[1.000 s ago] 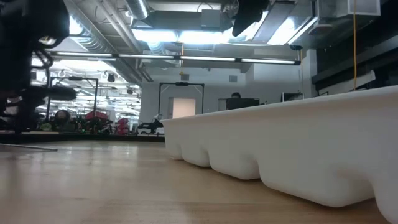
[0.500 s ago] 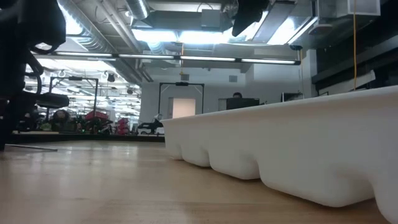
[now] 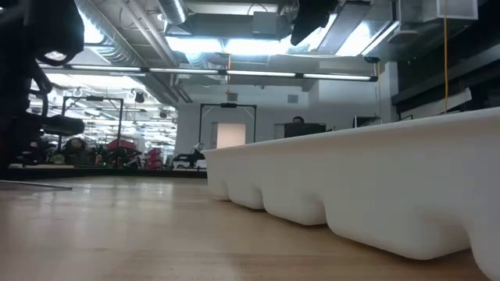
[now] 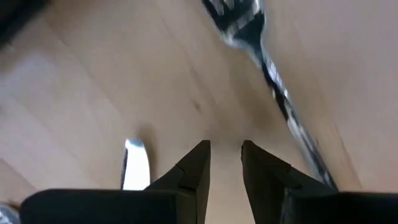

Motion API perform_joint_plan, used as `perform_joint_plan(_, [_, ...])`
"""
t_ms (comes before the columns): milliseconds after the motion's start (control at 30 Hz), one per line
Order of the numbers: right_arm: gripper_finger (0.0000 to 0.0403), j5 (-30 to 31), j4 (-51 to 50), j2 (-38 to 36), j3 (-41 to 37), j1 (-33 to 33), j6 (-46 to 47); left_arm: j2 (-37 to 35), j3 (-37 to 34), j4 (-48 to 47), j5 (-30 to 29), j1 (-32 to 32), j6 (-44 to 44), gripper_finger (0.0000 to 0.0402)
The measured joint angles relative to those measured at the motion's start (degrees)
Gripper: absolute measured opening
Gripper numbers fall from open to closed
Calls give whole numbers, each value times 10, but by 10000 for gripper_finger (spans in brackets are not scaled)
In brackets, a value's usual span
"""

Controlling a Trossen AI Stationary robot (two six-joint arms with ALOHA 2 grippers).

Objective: Sort silverware
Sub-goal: Put the silver fork into the silverware tray

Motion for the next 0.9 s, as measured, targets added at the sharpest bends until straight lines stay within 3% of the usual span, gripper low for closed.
perform_joint_plan(367, [46,0,8,0,0,0,0,-37,26,-31,-17,0,41,79])
perform_joint_plan(567, [46,0,30,0,0,0,0,-58,31,-71,-94,0,47,79])
perform_joint_plan(667, [46,0,31,0,0,0,0,-58,31,-72,-127,0,21,79])
perform_joint_plan(900, [46,0,30,0,0,0,0,-58,31,-102,-129,0,-50,79])
